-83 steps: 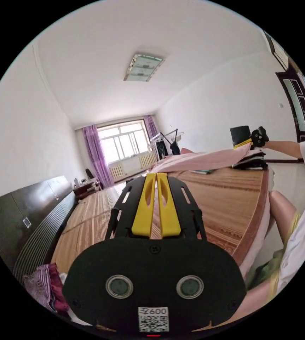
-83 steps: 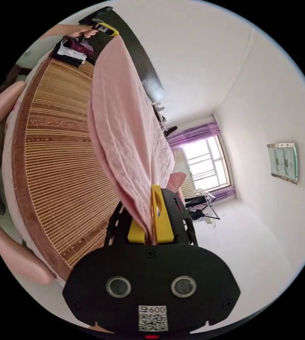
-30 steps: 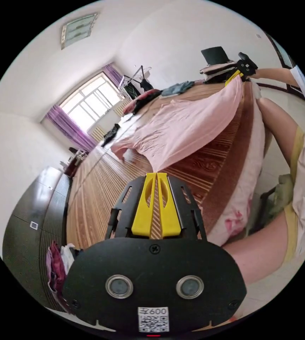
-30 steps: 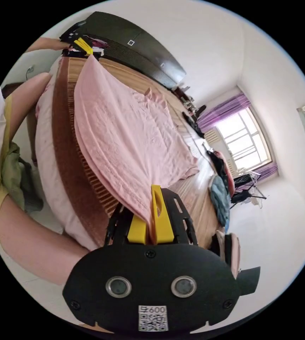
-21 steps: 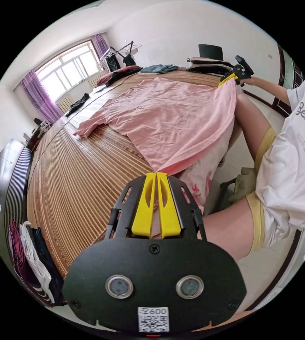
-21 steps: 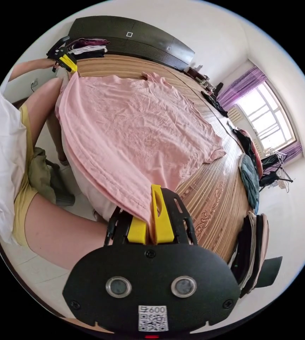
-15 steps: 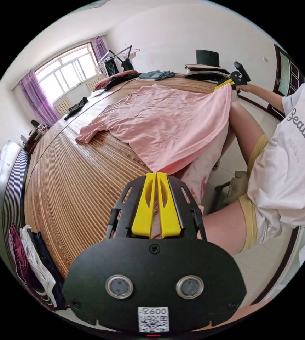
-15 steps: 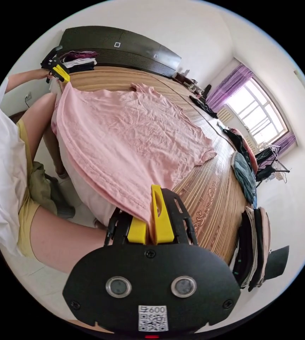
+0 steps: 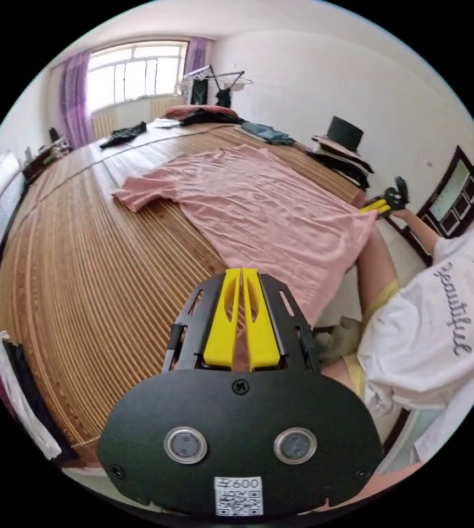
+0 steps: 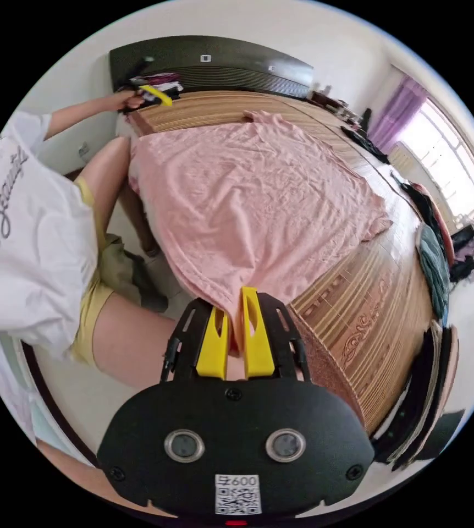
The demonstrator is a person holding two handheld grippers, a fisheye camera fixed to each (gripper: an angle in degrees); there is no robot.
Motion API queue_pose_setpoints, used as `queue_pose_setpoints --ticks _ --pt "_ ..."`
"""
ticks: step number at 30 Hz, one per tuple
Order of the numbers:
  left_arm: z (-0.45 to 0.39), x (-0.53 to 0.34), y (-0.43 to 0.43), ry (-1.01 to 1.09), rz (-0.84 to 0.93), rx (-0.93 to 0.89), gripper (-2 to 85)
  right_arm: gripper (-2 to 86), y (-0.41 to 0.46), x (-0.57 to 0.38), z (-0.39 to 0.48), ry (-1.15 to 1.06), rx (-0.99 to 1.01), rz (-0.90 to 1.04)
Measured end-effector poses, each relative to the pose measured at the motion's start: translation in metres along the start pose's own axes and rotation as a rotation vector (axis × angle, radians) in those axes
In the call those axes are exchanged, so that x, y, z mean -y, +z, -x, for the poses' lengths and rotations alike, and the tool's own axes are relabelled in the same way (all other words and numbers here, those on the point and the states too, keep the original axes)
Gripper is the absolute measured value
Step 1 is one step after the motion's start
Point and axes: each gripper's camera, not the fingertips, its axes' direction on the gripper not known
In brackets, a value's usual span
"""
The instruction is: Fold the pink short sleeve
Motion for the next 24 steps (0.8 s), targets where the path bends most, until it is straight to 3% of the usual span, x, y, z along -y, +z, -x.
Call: queue_pose_setpoints --ticks 3,7,9,11,15,17,20,24 --pt "0.023 0.077 0.039 0.024 -0.051 0.168 0.7 -0.8 -0.049 0.026 -0.048 -0.091 0.081 0.066" --pt "0.042 0.186 0.131 0.096 0.071 0.241 0.4 -0.8 -0.109 0.060 -0.150 -0.061 0.009 -0.110" --pt "0.056 0.223 0.169 0.070 0.072 0.205 0.4 -0.8 -0.120 0.071 -0.209 0.021 0.185 -0.191" --pt "0.080 0.259 0.222 0.008 0.118 0.162 0.4 -0.8 -0.120 0.078 -0.254 0.001 0.532 -0.276" --pt "0.103 0.273 0.299 0.008 0.270 0.213 0.5 -0.8 -0.090 0.071 -0.227 -0.027 0.553 -0.194" --pt "0.090 0.254 0.310 0.135 0.150 0.349 0.5 -0.8 -0.072 0.056 -0.195 0.010 0.649 -0.098" --pt "0.056 0.235 0.334 0.364 0.138 0.587 0.4 -0.9 -0.075 0.038 -0.161 0.091 0.658 -0.002" --pt "0.077 0.232 0.346 0.283 0.129 0.695 0.6 -0.9 -0.133 0.039 -0.163 0.112 0.562 -0.082"
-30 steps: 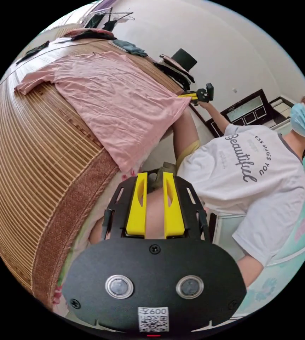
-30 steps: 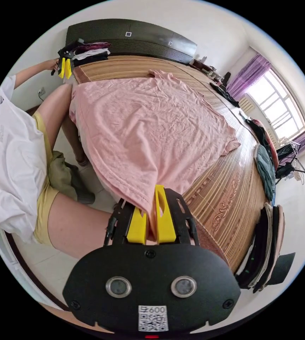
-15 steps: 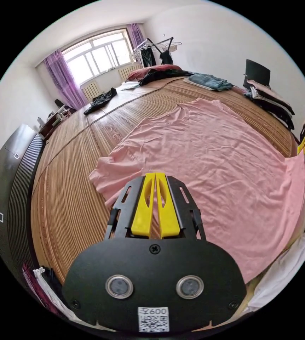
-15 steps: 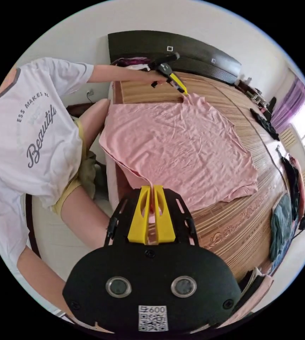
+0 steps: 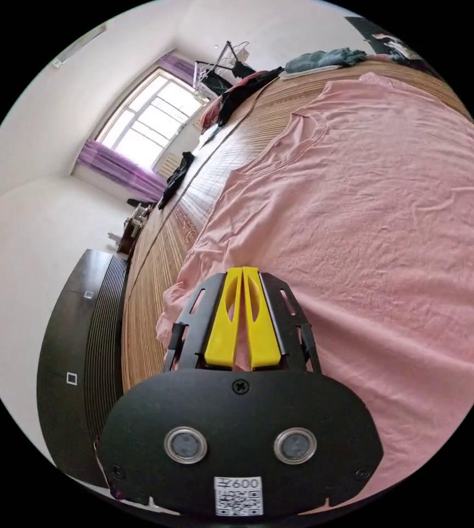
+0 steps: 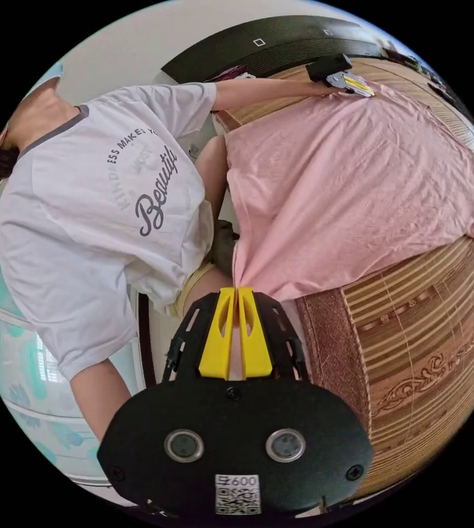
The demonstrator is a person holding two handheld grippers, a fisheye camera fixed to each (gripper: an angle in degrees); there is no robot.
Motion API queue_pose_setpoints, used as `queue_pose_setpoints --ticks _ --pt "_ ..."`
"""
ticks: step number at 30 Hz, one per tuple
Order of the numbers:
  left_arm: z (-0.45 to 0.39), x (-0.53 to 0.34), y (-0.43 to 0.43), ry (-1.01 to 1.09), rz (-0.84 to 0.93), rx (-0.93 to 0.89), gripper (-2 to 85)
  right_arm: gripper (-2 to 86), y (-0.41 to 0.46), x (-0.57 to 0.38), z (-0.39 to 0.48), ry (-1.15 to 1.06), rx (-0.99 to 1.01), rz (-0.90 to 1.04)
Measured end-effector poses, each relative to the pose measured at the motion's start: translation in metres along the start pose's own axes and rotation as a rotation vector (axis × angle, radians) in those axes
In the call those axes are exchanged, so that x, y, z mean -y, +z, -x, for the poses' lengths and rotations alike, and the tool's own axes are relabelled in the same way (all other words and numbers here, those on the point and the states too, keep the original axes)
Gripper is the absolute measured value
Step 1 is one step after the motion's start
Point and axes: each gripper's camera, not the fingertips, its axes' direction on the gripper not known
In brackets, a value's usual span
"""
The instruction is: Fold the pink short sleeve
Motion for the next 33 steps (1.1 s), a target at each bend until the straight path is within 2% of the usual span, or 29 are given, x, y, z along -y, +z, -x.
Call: queue_pose_setpoints --ticks 2,4,9,12,14,15,17,20,23,25,31,33 --pt "0.027 -0.003 0.023 -0.124 0.088 -0.042 0.6 -0.9 -0.033 0.011 -0.001 0.037 0.018 -0.053" --pt "0.038 -0.008 0.035 -0.133 0.112 -0.050 0.6 -0.9 -0.044 0.012 0.002 0.031 0.029 -0.053" --pt "0.032 -0.029 0.062 -0.100 0.163 0.145 0.3 -0.9 -0.034 0.002 0.010 0.055 0.032 -0.034" --pt "0.025 -0.040 0.066 -0.049 0.118 0.188 0.3 -0.8 -0.039 0.032 -0.007 0.110 -0.233 -0.088" --pt "0.022 -0.047 0.067 -0.025 0.095 0.202 0.4 -0.9 -0.056 0.081 -0.038 0.183 -0.557 -0.257" --pt "0.022 -0.048 0.067 -0.025 0.089 0.201 0.4 -0.9 -0.062 0.096 -0.052 0.228 -0.618 -0.308" --pt "0.033 -0.053 0.070 -0.053 0.076 0.149 0.4 -0.9 -0.079 0.170 -0.126 0.455 -0.724 -0.390" --pt "0.063 -0.056 0.078 -0.139 0.083 0.018 0.5 -0.8 -0.077 0.264 -0.210 0.537 -0.737 -0.447" --pt "0.083 -0.057 0.088 -0.204 0.103 -0.049 0.6 -0.8 -0.066 0.336 -0.293 0.662 -0.704 -0.351" --pt "0.087 -0.057 0.092 -0.217 0.112 -0.055 0.7 -0.8 -0.072 0.359 -0.304 0.682 -0.766 -0.378" --pt "0.103 -0.053 0.099 -0.260 0.130 -0.085 1.0 -0.8 -0.064 0.388 -0.281 0.615 -0.954 -0.193" --pt "0.101 -0.048 0.100 -0.259 0.154 -0.039 1.0 -0.8 -0.070 0.371 -0.272 0.696 -1.040 -0.167"
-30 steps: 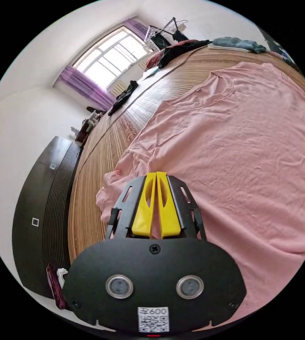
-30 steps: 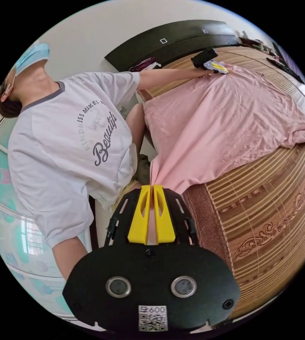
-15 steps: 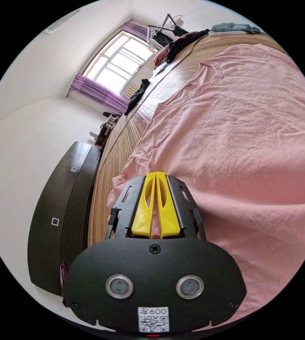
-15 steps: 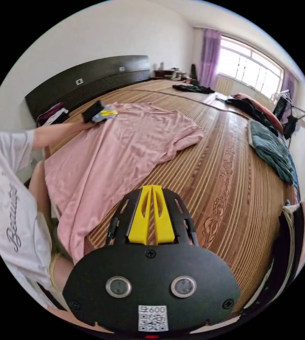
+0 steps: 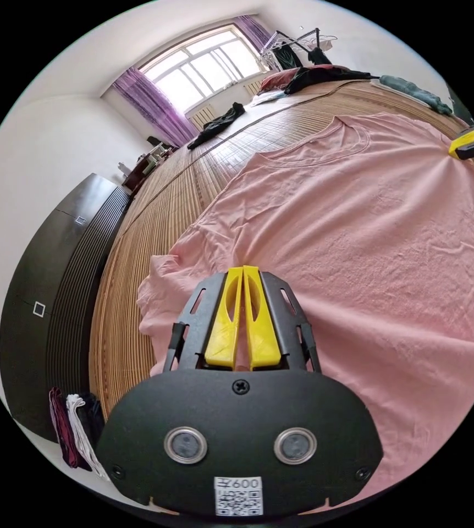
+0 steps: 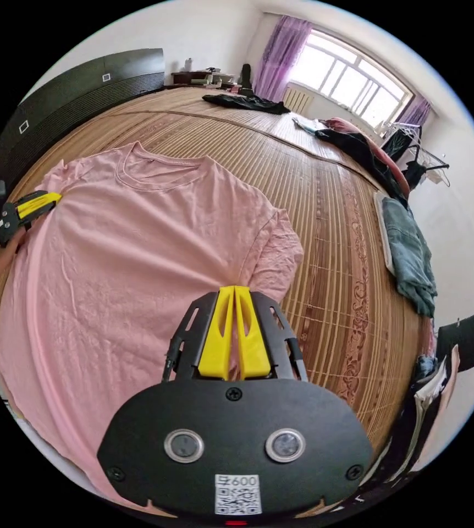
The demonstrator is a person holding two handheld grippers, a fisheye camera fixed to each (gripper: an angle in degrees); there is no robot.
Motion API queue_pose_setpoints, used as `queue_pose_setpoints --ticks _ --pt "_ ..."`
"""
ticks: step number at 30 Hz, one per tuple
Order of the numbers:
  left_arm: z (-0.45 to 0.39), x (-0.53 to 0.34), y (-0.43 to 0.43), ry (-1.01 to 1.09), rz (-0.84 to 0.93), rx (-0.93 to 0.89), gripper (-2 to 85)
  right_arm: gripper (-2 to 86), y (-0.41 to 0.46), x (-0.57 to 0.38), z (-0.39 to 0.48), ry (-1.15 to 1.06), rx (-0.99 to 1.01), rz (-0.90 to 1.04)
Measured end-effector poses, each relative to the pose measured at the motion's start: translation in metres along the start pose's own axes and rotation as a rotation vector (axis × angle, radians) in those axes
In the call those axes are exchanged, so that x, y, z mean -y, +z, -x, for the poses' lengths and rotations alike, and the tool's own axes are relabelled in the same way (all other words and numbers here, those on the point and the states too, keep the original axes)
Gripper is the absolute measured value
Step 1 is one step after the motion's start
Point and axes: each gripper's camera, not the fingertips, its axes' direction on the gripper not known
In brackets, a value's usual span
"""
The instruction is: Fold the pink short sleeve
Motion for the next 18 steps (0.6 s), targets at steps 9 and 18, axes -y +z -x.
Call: queue_pose_setpoints --ticks 9,18 --pt "0.013 0.033 -0.021 -0.056 0.054 0.145 0.9 -0.8 -0.068 -0.107 -0.097 0.204 0.082 -0.113" --pt "-0.100 0.169 -0.177 0.294 -0.317 -0.221 0.9 4.9 -0.058 -0.080 -0.120 0.365 0.373 -0.127"
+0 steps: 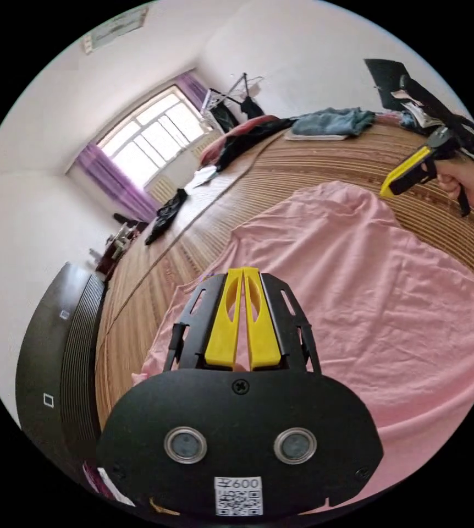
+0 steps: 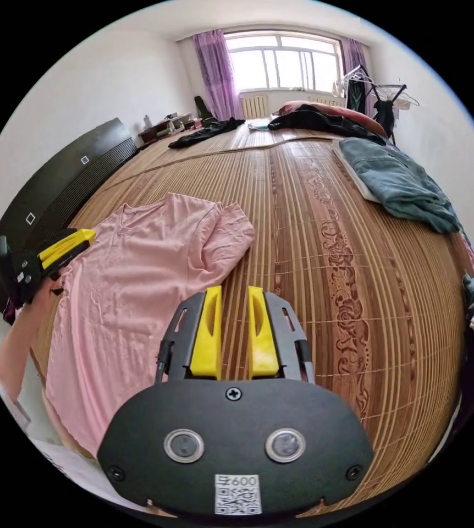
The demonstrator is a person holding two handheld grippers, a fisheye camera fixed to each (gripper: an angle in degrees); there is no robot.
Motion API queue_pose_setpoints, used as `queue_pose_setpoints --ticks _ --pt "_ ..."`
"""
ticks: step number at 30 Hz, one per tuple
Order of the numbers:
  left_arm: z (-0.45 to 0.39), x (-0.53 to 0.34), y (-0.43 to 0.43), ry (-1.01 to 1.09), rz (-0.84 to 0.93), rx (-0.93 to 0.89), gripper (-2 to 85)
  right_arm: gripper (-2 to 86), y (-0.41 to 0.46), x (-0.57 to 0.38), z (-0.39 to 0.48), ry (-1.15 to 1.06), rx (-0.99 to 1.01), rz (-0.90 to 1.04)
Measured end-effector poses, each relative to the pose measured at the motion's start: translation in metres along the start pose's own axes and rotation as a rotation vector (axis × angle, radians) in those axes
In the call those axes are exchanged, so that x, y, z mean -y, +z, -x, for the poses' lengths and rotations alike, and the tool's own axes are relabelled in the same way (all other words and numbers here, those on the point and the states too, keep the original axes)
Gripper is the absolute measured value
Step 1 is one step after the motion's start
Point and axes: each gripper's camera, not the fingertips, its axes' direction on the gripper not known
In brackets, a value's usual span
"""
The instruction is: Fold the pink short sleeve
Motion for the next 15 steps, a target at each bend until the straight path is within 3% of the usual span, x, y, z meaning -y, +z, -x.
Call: queue_pose_setpoints --ticks 4,7,8,10,15 --pt "-0.019 0.090 0.015 -0.139 -0.101 -0.249 1.0 6.8 -0.021 -0.013 -0.039 0.138 0.121 -0.087" --pt "-0.005 0.121 0.065 -0.288 0.066 -0.431 0.9 5.6 -0.027 -0.006 -0.059 0.177 0.183 -0.090" --pt "-0.006 0.123 0.091 -0.260 0.232 -0.408 0.9 4.7 -0.022 0.001 -0.060 0.157 0.192 -0.062" --pt "0.007 0.115 0.088 -0.279 0.149 -0.376 0.9 3.8 -0.012 0.011 -0.058 0.132 0.191 -0.016" --pt "0.058 0.109 0.090 -0.374 0.136 -0.485 0.8 4.5 -0.010 0.022 -0.027 0.064 0.196 -0.015"
